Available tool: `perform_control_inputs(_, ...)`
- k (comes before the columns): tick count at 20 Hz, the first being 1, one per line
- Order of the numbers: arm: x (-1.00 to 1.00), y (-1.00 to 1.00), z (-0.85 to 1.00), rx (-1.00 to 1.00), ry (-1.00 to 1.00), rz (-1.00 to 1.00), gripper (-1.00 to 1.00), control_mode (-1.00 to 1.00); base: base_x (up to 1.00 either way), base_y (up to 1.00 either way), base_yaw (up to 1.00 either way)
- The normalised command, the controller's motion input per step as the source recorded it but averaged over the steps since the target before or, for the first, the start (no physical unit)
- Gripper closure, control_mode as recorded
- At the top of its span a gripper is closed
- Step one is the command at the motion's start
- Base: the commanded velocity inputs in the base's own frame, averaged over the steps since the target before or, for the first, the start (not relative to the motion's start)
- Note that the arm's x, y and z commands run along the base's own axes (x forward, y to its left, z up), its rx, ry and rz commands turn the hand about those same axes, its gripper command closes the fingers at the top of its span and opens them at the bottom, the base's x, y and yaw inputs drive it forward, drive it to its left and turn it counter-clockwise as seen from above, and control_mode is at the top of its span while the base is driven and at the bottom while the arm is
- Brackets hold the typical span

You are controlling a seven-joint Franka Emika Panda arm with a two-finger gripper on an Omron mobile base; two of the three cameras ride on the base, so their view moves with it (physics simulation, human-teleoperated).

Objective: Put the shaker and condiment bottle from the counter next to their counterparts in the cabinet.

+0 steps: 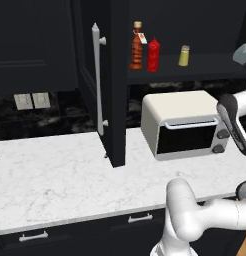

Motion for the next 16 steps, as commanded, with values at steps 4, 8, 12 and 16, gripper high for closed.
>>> perform_control_inputs(4, 0.0, 0.04, 0.0, 0.0, 0.0, 0.01, 1.0, -1.0, 0.0, 0.0, 0.0)
perform_control_inputs(8, 0.13, 0.11, 0.02, 0.12, 0.03, 0.13, 1.0, -1.0, 0.0, 0.0, 0.0)
perform_control_inputs(12, 0.26, 0.32, 0.0, 0.22, 0.14, 0.27, 1.0, -1.0, 0.0, 0.0, 0.0)
perform_control_inputs(16, 0.28, 0.29, 0.0, 0.21, 0.21, 0.23, 1.0, -1.0, 0.0, 0.0, 0.0)
